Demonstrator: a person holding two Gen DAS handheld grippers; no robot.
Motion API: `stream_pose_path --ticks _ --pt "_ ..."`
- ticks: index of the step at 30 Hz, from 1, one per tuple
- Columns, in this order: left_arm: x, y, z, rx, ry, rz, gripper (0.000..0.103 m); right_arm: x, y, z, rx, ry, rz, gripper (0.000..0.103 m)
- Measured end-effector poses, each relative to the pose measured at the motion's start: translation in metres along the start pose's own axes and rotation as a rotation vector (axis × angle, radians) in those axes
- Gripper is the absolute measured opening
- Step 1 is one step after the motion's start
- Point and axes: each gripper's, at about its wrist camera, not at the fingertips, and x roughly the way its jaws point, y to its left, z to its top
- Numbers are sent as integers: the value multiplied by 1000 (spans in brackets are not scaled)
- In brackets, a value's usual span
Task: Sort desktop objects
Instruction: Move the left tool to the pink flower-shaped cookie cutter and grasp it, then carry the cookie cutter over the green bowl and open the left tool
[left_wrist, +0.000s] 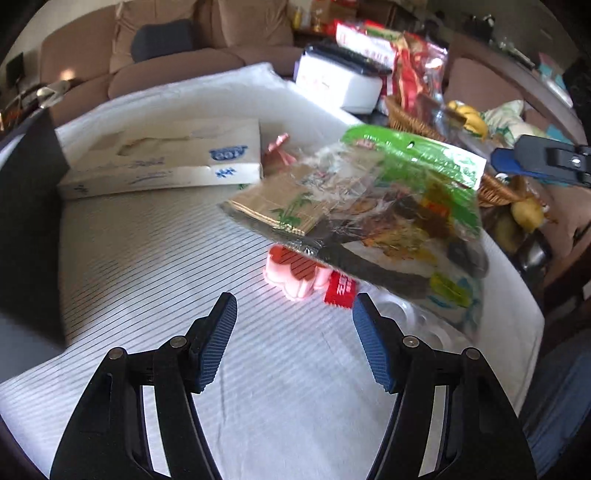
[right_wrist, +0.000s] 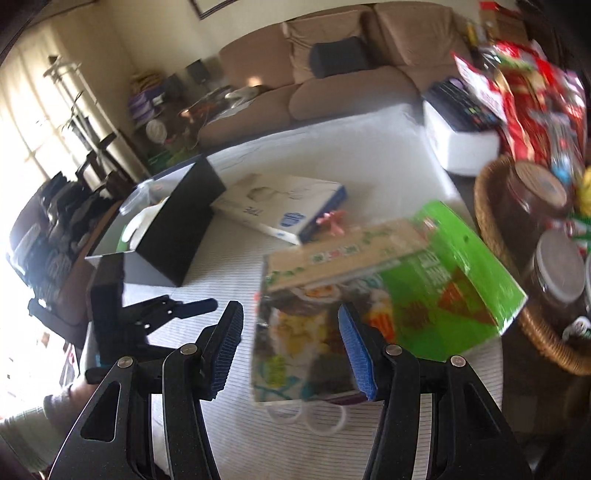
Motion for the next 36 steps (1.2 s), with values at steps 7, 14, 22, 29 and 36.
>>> stream_pose_path --ticks 7,14,22,29,36 --pt "39 -7 15 72 39 -22 62 11 -33 -3 64 -25 40 56" --pt "54 -10 30 91 17 -28 48 18 -45 -4 94 -21 45 56" --pt "26 18 22 45 47 -35 46 21 -46 -9 98 -11 25 57" --pt "-62 53 9 -48 -18 -55 46 36 -25 13 22 9 19 59" --pt "-142 88 14 -93 -93 -36 46 129 -1 85 -220 137 -117 61"
